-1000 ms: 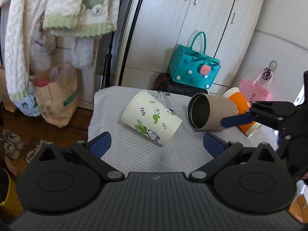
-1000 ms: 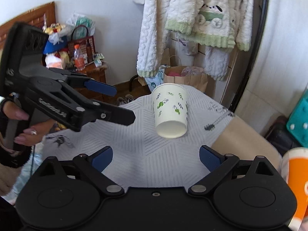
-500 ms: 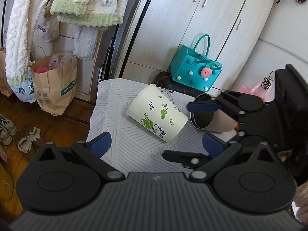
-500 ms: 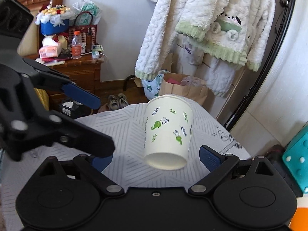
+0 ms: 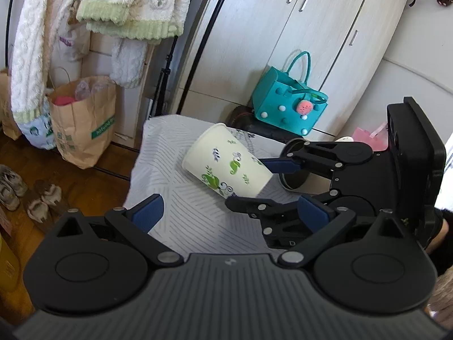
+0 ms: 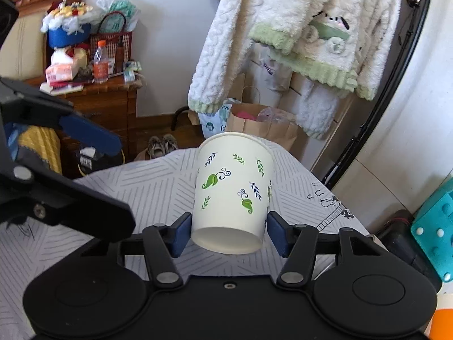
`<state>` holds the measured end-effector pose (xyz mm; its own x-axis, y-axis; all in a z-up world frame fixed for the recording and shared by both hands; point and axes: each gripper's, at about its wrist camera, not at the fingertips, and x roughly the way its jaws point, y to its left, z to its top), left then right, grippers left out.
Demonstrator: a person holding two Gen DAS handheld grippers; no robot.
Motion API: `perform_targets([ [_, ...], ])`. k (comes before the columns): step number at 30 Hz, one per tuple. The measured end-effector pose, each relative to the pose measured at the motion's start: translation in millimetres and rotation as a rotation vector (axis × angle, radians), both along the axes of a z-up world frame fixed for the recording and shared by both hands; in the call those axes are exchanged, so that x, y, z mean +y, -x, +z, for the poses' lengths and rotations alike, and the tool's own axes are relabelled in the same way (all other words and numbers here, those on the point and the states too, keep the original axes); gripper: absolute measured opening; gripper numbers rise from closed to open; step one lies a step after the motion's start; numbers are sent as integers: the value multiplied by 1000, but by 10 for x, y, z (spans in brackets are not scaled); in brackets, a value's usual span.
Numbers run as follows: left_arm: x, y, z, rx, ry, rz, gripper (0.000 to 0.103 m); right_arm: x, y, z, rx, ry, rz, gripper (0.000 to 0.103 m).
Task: Flip cup upright
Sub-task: 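Close the right gripper around the paper cup's base end, then lift the paper cup with the right gripper and rotate it rim up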
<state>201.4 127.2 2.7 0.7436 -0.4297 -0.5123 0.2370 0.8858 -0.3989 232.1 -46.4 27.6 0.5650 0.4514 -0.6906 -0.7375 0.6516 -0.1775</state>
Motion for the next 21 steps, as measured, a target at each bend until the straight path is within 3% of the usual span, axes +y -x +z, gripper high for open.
perform_targets([
  [12,-113,240,88,0,6,-25,102,-127,374,139,-42,17,1,62],
  [21,-348,442,201,8,23,-121,102,-444,748,303,-48,41,-57,62],
])
